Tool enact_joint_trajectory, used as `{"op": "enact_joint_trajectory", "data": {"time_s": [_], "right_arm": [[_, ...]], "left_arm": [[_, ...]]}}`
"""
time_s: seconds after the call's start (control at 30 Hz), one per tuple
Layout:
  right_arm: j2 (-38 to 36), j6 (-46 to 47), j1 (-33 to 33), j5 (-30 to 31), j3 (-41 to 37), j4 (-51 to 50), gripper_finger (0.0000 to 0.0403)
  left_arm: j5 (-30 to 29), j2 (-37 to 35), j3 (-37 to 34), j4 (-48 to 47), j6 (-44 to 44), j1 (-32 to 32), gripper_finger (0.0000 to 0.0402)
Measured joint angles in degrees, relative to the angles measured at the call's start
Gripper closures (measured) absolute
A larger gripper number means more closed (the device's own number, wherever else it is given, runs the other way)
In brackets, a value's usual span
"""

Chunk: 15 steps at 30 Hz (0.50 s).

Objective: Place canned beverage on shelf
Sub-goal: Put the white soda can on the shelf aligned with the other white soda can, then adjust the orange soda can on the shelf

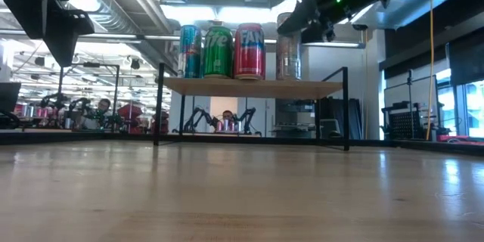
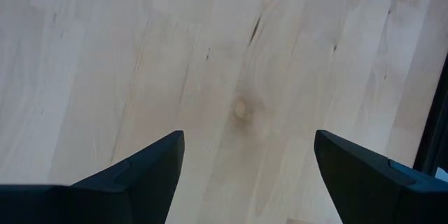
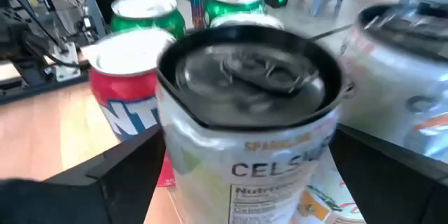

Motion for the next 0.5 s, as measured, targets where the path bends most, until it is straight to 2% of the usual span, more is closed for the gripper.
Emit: {"op": "enact_joint_trajectory", "data": {"time_s": [0.3, 0.5], "right_arm": [[-6.5, 1.3, 0.0, -0.1, 0.0, -3.3, 0.0025], [-10.7, 6.0, 0.8, -4.6, 0.0, -5.7, 0.0025]], "left_arm": [[0.0, 0.0, 0.0, 0.2, -0.1, 0.0, 0.0095], [-1.8, 0.0, 0.0, 2.6, 0.0, 0.0, 0.0095]]}}
